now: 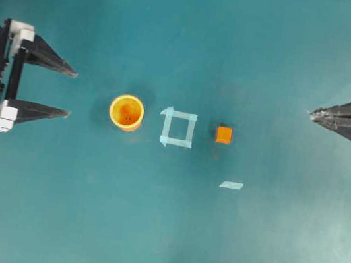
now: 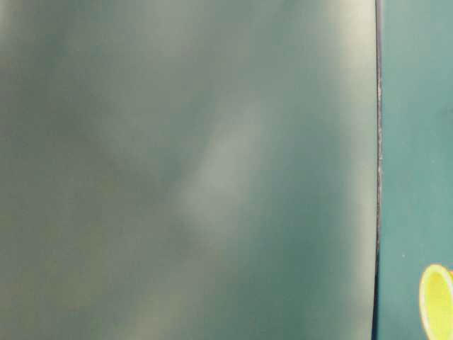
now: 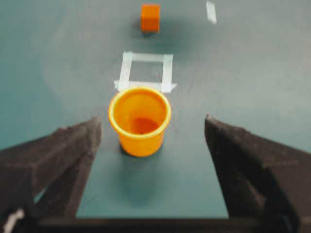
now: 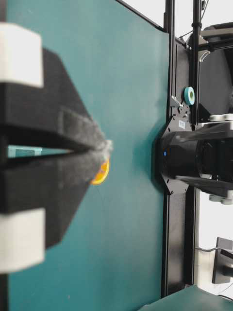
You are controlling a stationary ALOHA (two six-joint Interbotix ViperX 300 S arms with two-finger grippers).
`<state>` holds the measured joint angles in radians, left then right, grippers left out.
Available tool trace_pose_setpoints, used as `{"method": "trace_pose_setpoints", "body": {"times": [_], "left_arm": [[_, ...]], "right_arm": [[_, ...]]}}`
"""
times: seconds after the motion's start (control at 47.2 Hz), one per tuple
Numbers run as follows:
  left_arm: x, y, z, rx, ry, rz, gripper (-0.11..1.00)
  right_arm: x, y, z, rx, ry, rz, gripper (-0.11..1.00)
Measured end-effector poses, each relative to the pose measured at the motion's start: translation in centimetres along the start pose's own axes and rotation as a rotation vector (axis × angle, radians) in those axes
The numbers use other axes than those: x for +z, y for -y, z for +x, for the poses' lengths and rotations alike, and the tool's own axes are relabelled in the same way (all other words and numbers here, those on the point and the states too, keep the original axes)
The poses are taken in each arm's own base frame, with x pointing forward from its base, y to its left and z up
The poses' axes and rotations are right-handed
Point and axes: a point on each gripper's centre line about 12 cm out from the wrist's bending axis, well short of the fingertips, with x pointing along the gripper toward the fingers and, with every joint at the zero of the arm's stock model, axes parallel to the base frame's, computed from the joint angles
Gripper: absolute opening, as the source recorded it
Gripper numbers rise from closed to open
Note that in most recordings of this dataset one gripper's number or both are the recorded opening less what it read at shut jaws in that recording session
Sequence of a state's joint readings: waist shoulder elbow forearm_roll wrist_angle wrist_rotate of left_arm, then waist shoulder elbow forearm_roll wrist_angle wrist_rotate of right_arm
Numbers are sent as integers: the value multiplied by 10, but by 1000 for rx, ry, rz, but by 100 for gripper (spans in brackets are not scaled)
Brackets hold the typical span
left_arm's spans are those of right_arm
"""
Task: Move the cup forward with left arm.
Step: 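Move the open left gripper rightward around the orange cup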
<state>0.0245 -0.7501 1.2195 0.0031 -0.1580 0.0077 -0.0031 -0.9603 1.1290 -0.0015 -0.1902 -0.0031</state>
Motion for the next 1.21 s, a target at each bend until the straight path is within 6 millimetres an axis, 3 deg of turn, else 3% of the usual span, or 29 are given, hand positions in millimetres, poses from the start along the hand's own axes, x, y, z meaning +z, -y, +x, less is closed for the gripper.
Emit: {"method": "trace_pose_setpoints", "body": {"times": [0.509, 0.891, 1.209], "left_arm": [[-65, -13, 27, 58, -15, -1, 82], [-68, -15, 83, 48, -93, -3, 82], [-75, 4, 92, -17, -122, 24, 82]], "right_arm": [[7, 0, -3, 0, 26, -3, 0], [15, 0, -5, 0, 51, -3, 0], [24, 0, -9, 0, 81, -11, 0]]}}
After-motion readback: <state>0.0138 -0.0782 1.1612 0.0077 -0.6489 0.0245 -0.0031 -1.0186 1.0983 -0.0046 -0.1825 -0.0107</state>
